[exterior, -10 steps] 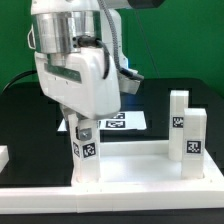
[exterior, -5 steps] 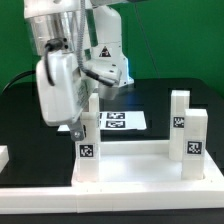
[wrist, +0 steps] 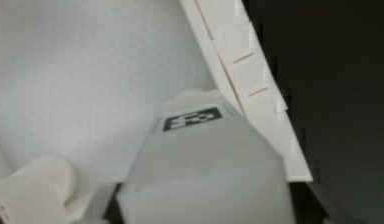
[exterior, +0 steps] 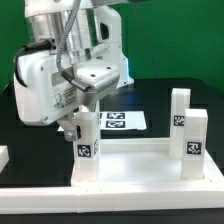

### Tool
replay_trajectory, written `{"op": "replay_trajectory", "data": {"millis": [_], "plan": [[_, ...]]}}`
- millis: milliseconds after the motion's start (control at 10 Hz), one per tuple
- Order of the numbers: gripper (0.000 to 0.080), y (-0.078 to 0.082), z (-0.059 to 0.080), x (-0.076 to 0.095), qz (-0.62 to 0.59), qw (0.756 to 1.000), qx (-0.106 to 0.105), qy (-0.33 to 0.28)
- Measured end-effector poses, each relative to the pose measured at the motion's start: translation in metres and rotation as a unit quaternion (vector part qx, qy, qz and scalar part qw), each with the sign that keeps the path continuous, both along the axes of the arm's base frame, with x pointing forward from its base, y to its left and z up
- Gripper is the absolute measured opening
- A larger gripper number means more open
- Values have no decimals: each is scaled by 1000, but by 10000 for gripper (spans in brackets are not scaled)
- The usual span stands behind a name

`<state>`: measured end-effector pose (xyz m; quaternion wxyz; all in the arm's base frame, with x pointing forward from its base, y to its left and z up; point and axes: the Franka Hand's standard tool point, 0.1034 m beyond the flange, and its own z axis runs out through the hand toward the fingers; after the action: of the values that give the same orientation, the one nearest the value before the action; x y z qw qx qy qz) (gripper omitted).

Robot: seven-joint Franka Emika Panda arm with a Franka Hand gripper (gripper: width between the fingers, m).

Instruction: Assemble desk

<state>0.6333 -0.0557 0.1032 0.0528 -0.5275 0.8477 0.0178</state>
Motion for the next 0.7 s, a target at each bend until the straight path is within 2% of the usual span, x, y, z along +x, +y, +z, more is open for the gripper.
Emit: {"op": "replay_trajectory", "data": {"millis": [200, 300, 400, 500, 600, 700], "plan": [[315, 0, 0, 0, 3, 1000, 0, 0], [468, 0, -1, 0, 3, 1000, 0, -1], [585, 1, 0, 0, 4, 1000, 0, -1], [585, 4, 7, 3, 10, 1000, 1, -7], [638, 9, 26, 6, 13, 1000, 7, -22], [646, 11, 50, 9, 14, 999, 15, -39]]}}
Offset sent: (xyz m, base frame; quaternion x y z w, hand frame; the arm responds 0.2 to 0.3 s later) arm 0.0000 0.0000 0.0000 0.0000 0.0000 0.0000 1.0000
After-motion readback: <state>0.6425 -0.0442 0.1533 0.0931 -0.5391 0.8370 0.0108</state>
